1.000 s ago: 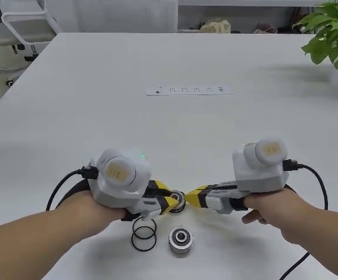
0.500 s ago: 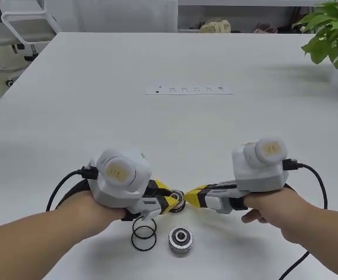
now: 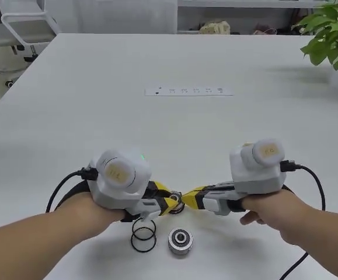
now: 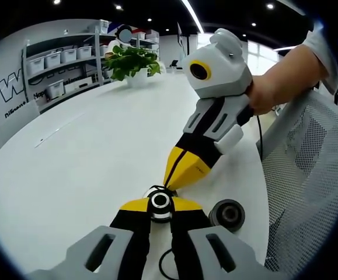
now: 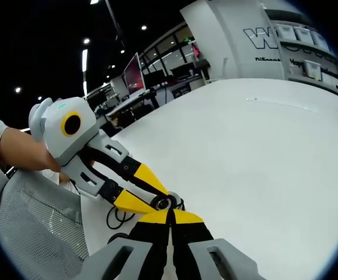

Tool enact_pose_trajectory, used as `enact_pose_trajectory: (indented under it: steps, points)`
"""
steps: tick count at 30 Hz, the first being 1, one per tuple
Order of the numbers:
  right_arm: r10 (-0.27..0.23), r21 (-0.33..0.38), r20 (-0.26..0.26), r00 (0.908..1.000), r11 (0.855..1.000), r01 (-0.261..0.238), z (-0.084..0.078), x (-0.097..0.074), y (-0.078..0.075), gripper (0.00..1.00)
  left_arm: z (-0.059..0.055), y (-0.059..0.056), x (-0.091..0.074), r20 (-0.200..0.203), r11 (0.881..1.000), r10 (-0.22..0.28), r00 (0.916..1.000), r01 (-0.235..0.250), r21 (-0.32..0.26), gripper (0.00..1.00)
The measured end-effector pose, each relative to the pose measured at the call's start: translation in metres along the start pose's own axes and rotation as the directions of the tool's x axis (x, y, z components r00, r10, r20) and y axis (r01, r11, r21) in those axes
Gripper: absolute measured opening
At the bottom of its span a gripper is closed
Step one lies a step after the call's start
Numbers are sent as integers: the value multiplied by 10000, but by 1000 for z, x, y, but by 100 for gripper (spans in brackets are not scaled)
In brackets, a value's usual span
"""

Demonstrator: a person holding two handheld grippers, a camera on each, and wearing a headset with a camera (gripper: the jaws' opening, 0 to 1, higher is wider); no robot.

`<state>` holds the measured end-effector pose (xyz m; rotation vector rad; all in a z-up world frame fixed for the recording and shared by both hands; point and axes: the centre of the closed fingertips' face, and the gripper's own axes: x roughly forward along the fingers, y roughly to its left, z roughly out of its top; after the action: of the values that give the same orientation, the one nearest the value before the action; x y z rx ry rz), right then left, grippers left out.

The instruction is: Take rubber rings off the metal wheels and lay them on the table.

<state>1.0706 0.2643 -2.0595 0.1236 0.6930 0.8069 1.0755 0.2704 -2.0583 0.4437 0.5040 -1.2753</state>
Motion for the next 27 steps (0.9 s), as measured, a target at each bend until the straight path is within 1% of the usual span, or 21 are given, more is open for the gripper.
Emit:
enact_pose_trajectory:
  steps: [8, 16, 20, 22, 24, 27]
  points:
    - [43, -219, -44, 10000, 9998, -44, 0, 1, 3, 0, 0, 0, 0, 2, 10000, -34, 10000, 34, 15, 8]
    - [117, -267, -38, 9999, 9996, -118, 0, 3, 5, 0, 0, -1, 0, 5, 10000, -52, 10000, 52, 25, 8]
    - [234, -352, 59, 9997, 9991, -231, 4, 4, 10, 0, 0, -2, 0, 0, 10000, -56, 10000, 56, 29, 8]
    - [515, -248, 307, 9982, 9984, -507, 10, 4, 16, 0, 0, -1, 0, 4, 10000, -49, 10000, 49, 20, 8]
    - [468, -452, 261, 9986, 9979, -456, 9, 5, 15, 0, 0, -1, 0, 10, 10000, -48, 10000, 48, 13, 8]
    - [387, -557, 228, 9990, 9977, -374, 7, 4, 13, 0, 0, -1, 0, 8, 10000, -36, 10000, 36, 17, 8]
